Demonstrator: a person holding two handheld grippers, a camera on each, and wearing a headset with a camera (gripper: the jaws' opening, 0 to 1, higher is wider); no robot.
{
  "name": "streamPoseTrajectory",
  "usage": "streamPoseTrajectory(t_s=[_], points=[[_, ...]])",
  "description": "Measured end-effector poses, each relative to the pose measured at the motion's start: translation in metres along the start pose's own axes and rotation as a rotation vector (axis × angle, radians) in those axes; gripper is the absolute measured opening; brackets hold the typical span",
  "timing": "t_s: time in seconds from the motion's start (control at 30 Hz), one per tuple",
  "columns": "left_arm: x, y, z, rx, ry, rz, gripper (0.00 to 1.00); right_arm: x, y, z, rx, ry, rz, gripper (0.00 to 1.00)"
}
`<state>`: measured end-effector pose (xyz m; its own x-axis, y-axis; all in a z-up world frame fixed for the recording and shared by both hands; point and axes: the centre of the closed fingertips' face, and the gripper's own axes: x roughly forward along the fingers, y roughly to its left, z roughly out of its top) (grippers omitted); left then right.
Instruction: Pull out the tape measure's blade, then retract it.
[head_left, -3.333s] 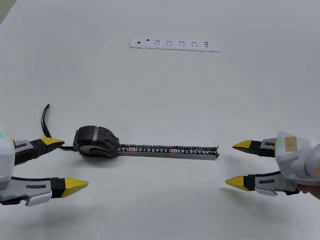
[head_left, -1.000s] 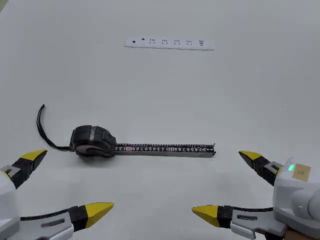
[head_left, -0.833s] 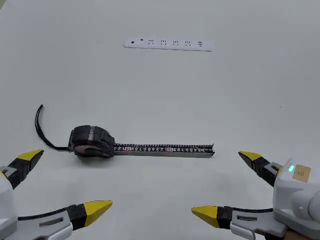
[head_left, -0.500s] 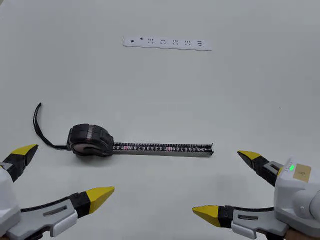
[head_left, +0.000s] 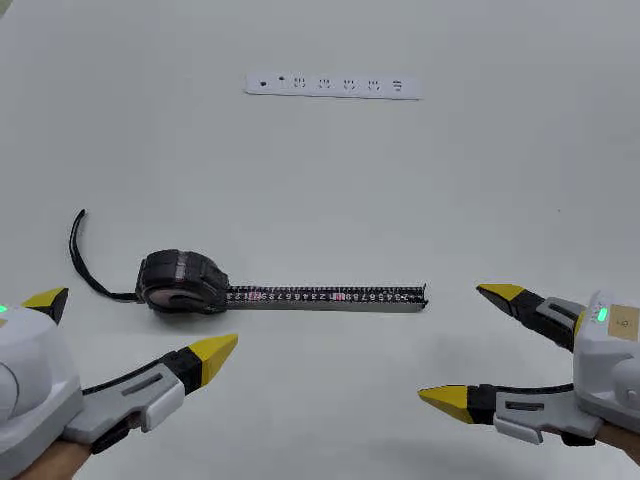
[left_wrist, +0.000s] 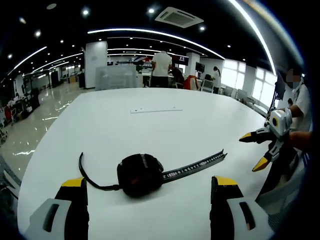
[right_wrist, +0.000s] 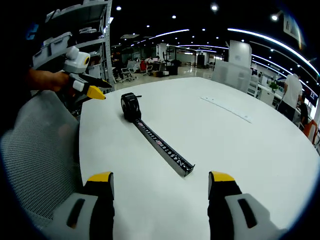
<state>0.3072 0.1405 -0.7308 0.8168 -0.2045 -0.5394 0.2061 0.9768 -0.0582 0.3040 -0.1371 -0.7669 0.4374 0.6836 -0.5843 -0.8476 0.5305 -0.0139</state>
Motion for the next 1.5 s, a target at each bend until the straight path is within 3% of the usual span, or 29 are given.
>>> streamPoseTrajectory(t_s=[0.27, 0.5, 0.7, 1.03, 1.5], points=[[0.015, 0.003, 0.000, -0.031, 0.013, 0.064, 1.00, 0.008, -0.013, -0.003, -0.079, 0.007, 0.059, 0.66], [0.028, 0.005, -0.003, -0.065, 0.012, 0.082, 0.99, 0.015, -0.022, -0.004, -0.140, 0.018, 0.109, 0.51], [0.039, 0.009, -0.008, -0.097, 0.023, 0.106, 0.97, 0.021, -0.027, -0.007, -0.174, 0.041, 0.140, 0.46], [0.054, 0.012, -0.007, -0.121, 0.026, 0.141, 0.93, 0.036, -0.034, -0.011, -0.205, 0.060, 0.183, 0.39], [0.073, 0.011, -0.022, -0.152, 0.069, 0.154, 0.85, 0.059, -0.040, -0.020, -0.222, 0.079, 0.241, 0.30]])
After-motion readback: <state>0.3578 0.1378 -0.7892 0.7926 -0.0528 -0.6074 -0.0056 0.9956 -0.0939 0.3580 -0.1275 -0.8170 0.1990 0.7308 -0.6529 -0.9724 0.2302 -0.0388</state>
